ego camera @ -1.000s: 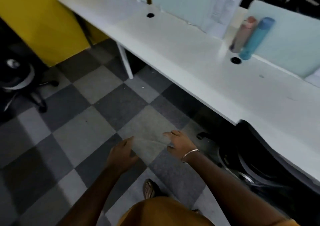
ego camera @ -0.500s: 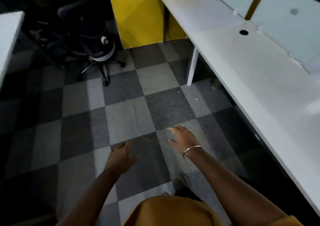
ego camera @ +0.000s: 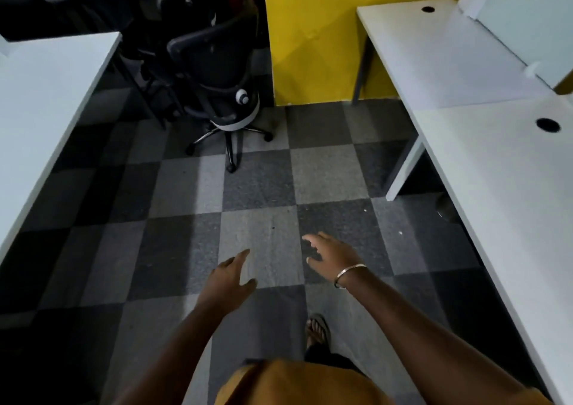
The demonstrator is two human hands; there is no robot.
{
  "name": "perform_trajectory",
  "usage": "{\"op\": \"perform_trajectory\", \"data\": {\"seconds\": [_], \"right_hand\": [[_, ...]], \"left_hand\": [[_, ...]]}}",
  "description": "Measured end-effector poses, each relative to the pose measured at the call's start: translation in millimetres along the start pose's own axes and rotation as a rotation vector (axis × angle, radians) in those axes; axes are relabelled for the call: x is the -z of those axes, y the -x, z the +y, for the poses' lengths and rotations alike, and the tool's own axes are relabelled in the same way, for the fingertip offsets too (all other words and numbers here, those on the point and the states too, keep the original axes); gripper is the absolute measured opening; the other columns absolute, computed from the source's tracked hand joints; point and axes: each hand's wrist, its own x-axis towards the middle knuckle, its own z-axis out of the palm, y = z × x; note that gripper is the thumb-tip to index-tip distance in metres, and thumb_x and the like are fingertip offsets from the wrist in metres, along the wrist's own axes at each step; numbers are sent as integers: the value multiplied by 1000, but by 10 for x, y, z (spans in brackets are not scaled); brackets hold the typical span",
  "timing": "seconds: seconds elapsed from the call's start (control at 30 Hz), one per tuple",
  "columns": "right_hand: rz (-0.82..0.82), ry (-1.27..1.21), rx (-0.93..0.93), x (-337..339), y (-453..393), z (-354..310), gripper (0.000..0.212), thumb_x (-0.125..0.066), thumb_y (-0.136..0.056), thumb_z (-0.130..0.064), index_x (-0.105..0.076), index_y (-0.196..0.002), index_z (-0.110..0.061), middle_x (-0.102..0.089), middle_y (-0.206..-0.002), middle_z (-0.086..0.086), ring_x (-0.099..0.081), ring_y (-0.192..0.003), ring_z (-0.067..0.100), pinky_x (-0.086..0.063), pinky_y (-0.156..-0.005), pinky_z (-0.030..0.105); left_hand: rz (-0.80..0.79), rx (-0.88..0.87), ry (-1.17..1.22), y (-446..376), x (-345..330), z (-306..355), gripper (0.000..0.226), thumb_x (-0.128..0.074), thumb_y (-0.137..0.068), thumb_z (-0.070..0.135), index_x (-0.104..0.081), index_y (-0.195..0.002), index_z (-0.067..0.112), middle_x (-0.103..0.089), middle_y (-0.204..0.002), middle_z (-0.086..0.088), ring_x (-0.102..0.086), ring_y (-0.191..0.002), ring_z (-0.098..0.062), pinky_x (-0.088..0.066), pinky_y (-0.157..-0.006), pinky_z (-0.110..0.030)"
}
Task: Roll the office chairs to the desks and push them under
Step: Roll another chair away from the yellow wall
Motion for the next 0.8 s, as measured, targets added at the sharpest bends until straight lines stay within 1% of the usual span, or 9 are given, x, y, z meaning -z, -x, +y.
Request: {"op": "perform_trajectory", "data": {"seconds": [0.1, 0.17, 0.3, 0.43, 0.57, 0.67, 0.8], "right_hand": [[9, 14, 57, 301, -478, -89, 56, -65, -95, -29, -50, -149, -25, -56, -142, 5, -59, -125, 27, -50, -101, 39], [1, 11, 77, 468, -765, -170, 56, -65, -95, -27, -51, -149, -24, -57, -140, 5, -60, -123, 26, -50, -100, 36], [-24, 35, 103, 683, -1485, -294, 56, -65, -95, -25, -51, -149, -23, -56, -142, 4, -59, -124, 25, -47, -100, 34], [-38, 78, 129, 841, -2224, -486, 56, -67, -94, -26, -53, -148, -23, -58, -135, 3, -61, -118, 24, -48, -95, 34], [-39, 97, 118, 995, -3066, -773, 55, -65, -96, -28, -50, -149, -27, -59, -134, 0, -61, -117, 19, -51, -94, 34], [-72, 107, 94, 1168, -3653, -1071, 56, -64, -97, -31, -47, -151, -30, -59, -136, -2, -61, -117, 17, -49, -92, 31], [-33, 69, 87, 1341, -4411, -1407, 55, -65, -97, -33, -48, -149, -32, -60, -134, -4, -62, -114, 15, -51, -90, 32]], "left_hand": [[21, -2, 34, -352, 206, 80, 83, -68, -96, 45, -22, -163, 30, -46, -159, -6, -48, -142, -25, -43, -116, -45], [45, -5, 44, -558, 351, 76, 82, -68, -97, 45, -24, -163, 29, -47, -158, -6, -49, -141, -24, -44, -115, -43], [76, 34, 81, -1114, 664, -94, 80, -69, -97, 43, -26, -163, 29, -49, -156, -5, -51, -139, -23, -44, -113, -41], [80, 73, 82, -1701, 984, -353, 80, -69, -97, 43, -27, -163, 28, -49, -156, -5, -55, -134, -23, -45, -110, -37], [68, 104, 101, -2412, 1438, -757, 78, -67, -98, 43, -27, -162, 28, -48, -157, -5, -53, -136, -23, -46, -110, -39], [45, 110, 80, -2913, 1894, -959, 77, -65, -98, 45, -25, -162, 30, -48, -157, -3, -54, -135, -23, -47, -109, -40], [31, 100, 62, -3652, 2571, -1230, 77, -66, -96, 47, -26, -161, 32, -50, -156, -6, -60, -128, -25, -50, -108, -49]]}}
